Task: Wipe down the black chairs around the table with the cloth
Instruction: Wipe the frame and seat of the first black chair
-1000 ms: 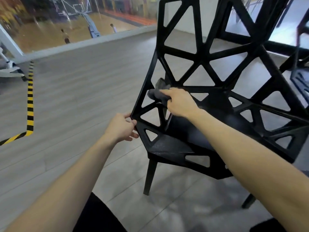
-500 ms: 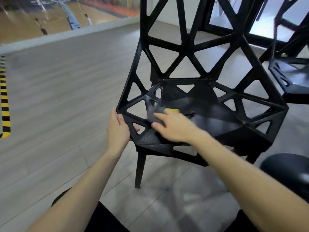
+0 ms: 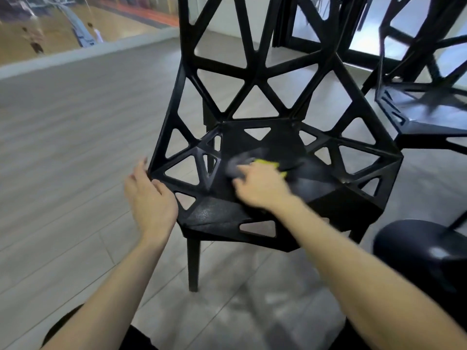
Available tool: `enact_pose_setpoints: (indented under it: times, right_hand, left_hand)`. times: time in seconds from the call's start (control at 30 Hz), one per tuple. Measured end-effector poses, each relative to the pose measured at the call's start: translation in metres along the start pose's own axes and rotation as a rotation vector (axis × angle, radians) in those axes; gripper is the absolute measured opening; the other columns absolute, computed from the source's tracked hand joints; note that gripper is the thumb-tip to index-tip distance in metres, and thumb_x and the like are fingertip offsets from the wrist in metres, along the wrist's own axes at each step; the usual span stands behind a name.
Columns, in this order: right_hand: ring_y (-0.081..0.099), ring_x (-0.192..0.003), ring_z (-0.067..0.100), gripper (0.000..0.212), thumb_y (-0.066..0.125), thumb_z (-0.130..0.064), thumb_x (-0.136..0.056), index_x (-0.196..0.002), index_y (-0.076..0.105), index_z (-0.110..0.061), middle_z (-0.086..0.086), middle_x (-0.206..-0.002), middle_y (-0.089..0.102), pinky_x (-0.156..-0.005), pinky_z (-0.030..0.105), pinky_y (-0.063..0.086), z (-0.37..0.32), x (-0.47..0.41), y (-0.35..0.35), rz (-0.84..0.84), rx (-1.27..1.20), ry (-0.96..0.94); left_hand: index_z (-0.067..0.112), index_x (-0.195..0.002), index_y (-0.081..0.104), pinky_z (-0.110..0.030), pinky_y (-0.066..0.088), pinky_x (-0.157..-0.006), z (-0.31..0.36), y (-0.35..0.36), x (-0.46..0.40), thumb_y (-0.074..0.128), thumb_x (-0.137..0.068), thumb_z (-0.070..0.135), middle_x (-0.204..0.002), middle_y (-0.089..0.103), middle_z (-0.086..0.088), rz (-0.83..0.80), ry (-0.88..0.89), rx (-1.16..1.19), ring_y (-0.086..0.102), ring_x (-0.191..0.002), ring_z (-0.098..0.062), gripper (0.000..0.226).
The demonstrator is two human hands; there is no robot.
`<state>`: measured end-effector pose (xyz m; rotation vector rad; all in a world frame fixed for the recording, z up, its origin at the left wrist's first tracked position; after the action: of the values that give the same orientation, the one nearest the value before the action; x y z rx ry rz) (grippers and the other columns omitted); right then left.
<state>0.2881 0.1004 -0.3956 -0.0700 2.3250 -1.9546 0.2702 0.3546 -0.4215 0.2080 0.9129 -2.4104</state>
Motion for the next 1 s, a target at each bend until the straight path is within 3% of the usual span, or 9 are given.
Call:
enact_pose_setpoints:
  times: [0.13,0.2,0.3,0.37,0.43,0.63,0.77,0.9,1.0]
  right_hand:
    - [0.055,-0.133,0.036,0.046,0.056,-0.029,-0.104,-0.147,0.060,-0.014,0.016,-0.141,0.064,-0.110,0.044,0.044,-0.056,0.008,0.014,-0.125,-0.311,-0.191]
    - [0.059,-0.129,0.036,0.040,0.056,-0.026,-0.101,-0.138,0.067,-0.019,0.013,-0.136,0.067,-0.108,0.046,0.048,-0.005,0.001,0.012,-0.125,-0.307,-0.110]
    - [0.056,-0.133,0.038,0.047,0.050,-0.038,-0.096,-0.136,0.067,-0.022,0.016,-0.138,0.065,-0.110,0.048,0.048,0.132,-0.026,0.000,-0.089,-0.085,0.199]
    - [0.040,-0.149,0.039,0.053,0.045,-0.043,-0.102,-0.147,0.059,-0.019,0.022,-0.149,0.056,-0.124,0.050,0.029,0.194,-0.037,-0.007,-0.060,0.090,0.326]
    - [0.037,-0.150,0.036,0.055,0.044,-0.044,-0.105,-0.151,0.053,-0.016,0.022,-0.150,0.055,-0.127,0.050,0.017,0.165,-0.039,0.000,-0.037,0.156,0.274]
    - [0.047,-0.138,0.034,0.056,0.052,-0.027,-0.105,-0.160,0.044,-0.017,0.014,-0.146,0.056,-0.114,0.041,0.033,-0.038,-0.018,0.022,-0.170,-0.143,-0.254]
    - [0.046,-0.143,0.036,0.057,0.059,-0.015,-0.094,-0.150,0.057,-0.024,0.011,-0.154,0.054,-0.117,0.048,0.042,0.047,-0.052,0.023,-0.143,-0.120,-0.162]
    - [0.019,-0.159,0.038,0.062,0.047,-0.031,-0.101,-0.162,0.040,-0.019,0.021,-0.166,0.035,-0.130,0.051,0.017,0.191,-0.126,0.003,-0.046,0.092,0.188]
    - [0.019,-0.160,0.037,0.079,0.036,-0.044,-0.089,-0.165,0.035,-0.021,0.022,-0.168,0.032,-0.130,0.048,0.013,0.180,-0.136,0.005,-0.110,0.080,0.225]
  left_hand:
    - [0.017,-0.133,0.063,-0.052,0.041,-0.108,0.053,0.005,0.001,0.052,-0.098,0.011,-0.132,0.058,-0.008,0.038,0.538,-0.311,0.052,-0.126,-0.036,0.037]
    - [0.018,-0.109,0.070,-0.048,0.042,-0.106,0.067,0.031,-0.009,0.041,-0.106,0.027,-0.109,0.070,-0.004,-0.146,0.687,-0.479,0.061,-0.112,-0.032,0.030]
    - [0.016,-0.073,0.073,-0.046,0.042,-0.110,0.067,0.057,-0.019,0.031,-0.107,0.036,-0.070,0.068,-0.007,-0.291,0.787,-0.743,0.067,-0.085,-0.031,0.057]
    - [0.013,-0.056,0.066,-0.046,0.042,-0.114,0.066,0.058,-0.014,0.035,-0.107,0.034,-0.051,0.061,-0.004,-0.231,0.812,-0.729,0.065,-0.064,-0.028,0.063]
    - [0.013,-0.051,0.059,-0.044,0.042,-0.114,0.061,0.056,-0.013,0.033,-0.106,0.033,-0.045,0.055,-0.001,-0.186,0.801,-0.676,0.060,-0.054,-0.027,0.064]
    - [0.013,-0.048,0.059,-0.043,0.044,-0.112,0.056,0.054,-0.012,0.041,-0.104,0.029,-0.042,0.052,0.000,-0.122,0.818,-0.592,0.057,-0.050,-0.028,0.061]
    - [0.013,-0.047,0.053,-0.040,0.041,-0.116,0.052,0.056,-0.016,0.038,-0.104,0.030,-0.040,0.048,0.003,-0.122,0.806,-0.599,0.055,-0.048,-0.025,0.061]
    - [0.014,-0.046,0.047,-0.041,0.042,-0.114,0.057,0.057,-0.013,0.039,-0.103,0.027,-0.038,0.044,0.004,-0.111,0.828,-0.583,0.049,-0.045,-0.024,0.059]
    - [0.013,-0.046,0.053,-0.043,0.043,-0.113,0.059,0.060,-0.018,0.039,-0.102,0.026,-0.038,0.045,0.001,-0.113,0.816,-0.596,0.048,-0.045,-0.026,0.059]
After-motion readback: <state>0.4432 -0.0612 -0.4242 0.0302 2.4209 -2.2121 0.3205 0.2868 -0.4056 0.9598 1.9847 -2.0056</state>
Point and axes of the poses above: each hand's wrist, its own x-axis away from the middle knuckle, its own y-axis out of the palm, z = x × y, the point moved 7 cm from there along -x, towards the middle knuckle
